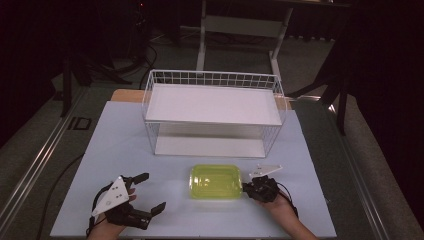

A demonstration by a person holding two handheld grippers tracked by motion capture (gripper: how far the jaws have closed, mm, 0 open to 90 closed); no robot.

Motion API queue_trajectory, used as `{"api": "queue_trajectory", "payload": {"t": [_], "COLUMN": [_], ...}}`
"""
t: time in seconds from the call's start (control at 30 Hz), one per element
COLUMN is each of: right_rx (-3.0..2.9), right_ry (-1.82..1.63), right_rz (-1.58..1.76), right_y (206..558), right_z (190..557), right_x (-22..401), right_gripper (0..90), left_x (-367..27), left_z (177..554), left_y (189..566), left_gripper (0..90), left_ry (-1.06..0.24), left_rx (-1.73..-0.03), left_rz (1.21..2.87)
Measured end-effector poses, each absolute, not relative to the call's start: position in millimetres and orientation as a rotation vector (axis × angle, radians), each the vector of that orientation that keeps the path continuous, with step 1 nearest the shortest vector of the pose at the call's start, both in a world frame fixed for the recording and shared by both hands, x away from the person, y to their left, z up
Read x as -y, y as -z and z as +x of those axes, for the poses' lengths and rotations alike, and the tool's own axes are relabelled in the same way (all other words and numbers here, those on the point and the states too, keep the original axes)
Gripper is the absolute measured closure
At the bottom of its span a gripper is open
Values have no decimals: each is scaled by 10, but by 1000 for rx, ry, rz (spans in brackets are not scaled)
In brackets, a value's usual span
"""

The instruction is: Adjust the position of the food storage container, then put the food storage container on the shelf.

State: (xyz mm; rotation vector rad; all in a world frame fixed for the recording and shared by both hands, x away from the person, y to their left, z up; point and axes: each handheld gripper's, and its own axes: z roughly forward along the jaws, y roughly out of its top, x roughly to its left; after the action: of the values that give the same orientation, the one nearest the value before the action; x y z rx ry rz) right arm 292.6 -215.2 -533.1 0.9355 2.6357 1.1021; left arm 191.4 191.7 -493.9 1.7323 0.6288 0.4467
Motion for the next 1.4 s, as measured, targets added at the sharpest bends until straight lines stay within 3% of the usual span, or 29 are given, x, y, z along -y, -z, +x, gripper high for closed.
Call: {"api": "queue_trajectory", "payload": {"t": [0.37, 0.73, 0.87, 1.1, 1.13, 1.27, 1.4], "right_rx": [-2671, -2552, -2538, -2457, -2448, -2362, -2295], "right_ry": [-1099, -1086, -1173, -1293, -1302, -1299, -1318], "right_rz": [892, 941, 944, 929, 901, 872, 821], "right_y": [5369, 5169, 5048, 4825, 4785, 4665, 4578], "right_z": [2952, 2906, 2829, 2711, 2694, 2644, 2604], "right_x": [1920, 2194, 2299, 2348, 2346, 2324, 2290], "right_gripper": [900, 900, 753, 306, 211, 129, 124], "left_x": [-1918, -1964, -1955, -1903, -1894, -1851, -1798], "left_z": [1916, 1933, 1942, 1980, 1984, 2009, 2046], "left_y": [4947, 4936, 4911, 4850, 4835, 4736, 4656], "left_gripper": [14, 14, 14, 14, 14, 14, 14], "left_ry": [-434, -438, -499, -401, -385, -331, -320], "left_rx": [-628, -677, -687, -733, -725, -697, -678], "left_rz": [1732, 1694, 1699, 1732, 1735, 1743, 1786]}}
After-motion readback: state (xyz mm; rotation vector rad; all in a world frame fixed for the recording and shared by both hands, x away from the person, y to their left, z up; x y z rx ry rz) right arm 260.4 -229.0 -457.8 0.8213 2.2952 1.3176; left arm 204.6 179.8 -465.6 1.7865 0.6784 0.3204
